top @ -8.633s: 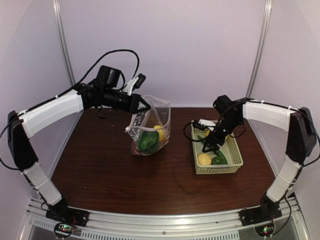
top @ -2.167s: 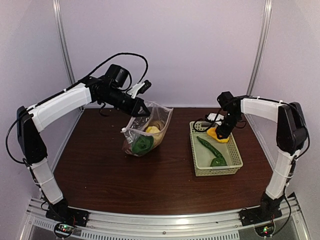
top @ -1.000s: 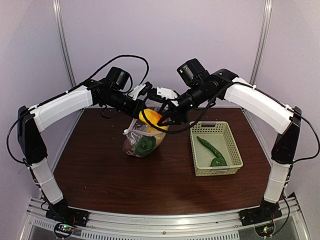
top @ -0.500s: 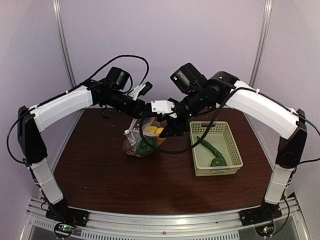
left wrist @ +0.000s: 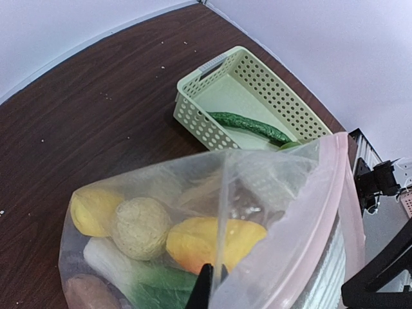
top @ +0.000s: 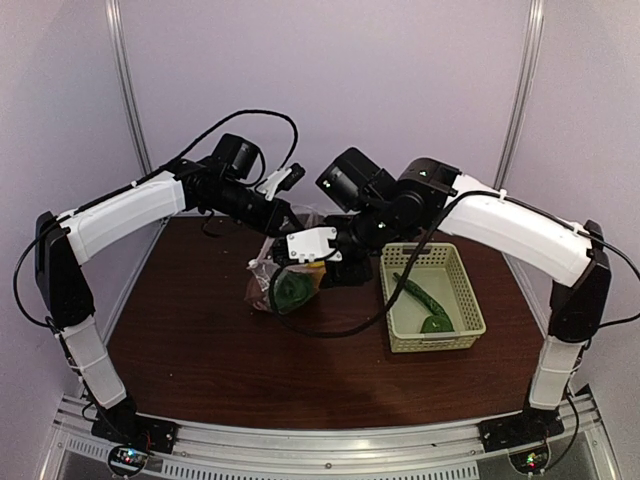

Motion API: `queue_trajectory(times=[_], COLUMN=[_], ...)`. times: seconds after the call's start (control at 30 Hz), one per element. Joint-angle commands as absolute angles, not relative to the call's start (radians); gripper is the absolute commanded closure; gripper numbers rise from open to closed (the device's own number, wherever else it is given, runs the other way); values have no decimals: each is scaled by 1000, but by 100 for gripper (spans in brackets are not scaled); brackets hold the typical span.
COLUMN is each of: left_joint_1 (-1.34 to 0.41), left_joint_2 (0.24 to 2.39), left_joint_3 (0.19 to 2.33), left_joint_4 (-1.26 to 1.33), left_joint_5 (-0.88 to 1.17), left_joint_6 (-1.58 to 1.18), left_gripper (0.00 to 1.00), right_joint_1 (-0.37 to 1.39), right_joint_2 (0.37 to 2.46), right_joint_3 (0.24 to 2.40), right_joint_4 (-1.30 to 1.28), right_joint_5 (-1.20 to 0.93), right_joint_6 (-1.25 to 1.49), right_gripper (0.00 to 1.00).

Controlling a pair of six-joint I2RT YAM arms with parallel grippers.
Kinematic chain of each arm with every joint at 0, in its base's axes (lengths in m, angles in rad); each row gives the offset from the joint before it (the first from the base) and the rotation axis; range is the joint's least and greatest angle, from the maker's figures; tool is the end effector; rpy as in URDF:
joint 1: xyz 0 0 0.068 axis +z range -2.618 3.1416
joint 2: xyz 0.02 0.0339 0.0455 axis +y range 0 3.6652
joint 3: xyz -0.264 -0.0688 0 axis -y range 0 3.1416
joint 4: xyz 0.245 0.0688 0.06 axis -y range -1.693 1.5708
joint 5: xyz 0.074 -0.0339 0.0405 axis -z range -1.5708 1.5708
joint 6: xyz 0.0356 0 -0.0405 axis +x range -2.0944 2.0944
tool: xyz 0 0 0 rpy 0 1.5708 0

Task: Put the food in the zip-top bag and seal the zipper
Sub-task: Adjust the zipper food storage bag at the center of the board.

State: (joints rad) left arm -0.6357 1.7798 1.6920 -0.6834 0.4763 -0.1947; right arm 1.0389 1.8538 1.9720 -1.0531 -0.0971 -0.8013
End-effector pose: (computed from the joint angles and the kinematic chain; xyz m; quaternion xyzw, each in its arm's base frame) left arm 0.3120 -0.2505 0.3364 0.2854 0.8534 -0.3514 0.2585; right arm 0.1973 0.3421 0.3674 -0.7641 0.5626 0.0828 0.3046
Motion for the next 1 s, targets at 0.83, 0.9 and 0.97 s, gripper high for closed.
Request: queue_trajectory(times=[0.83,0.9,0.97], left_joint_1=[-655,-655,-655], left_joint_2=[1879,1884,1894], left_joint_3=[2305,2303,2303], left_joint_4=[-1200,-1193,-1186], left_joint_5=[64,77,113], left_joint_6=[-117,-99,-88], left_gripper=[100,100,100], right_joint_1=[1055,1055,1056], right_joint_2=[1828,1816,1814], right_joint_3=[2117,2099,2098], right_joint_4=[-814,-796,-800], right_joint_5=[133,129,115], right_joint_6=[-814,-803,-795], right_gripper=[100,100,100])
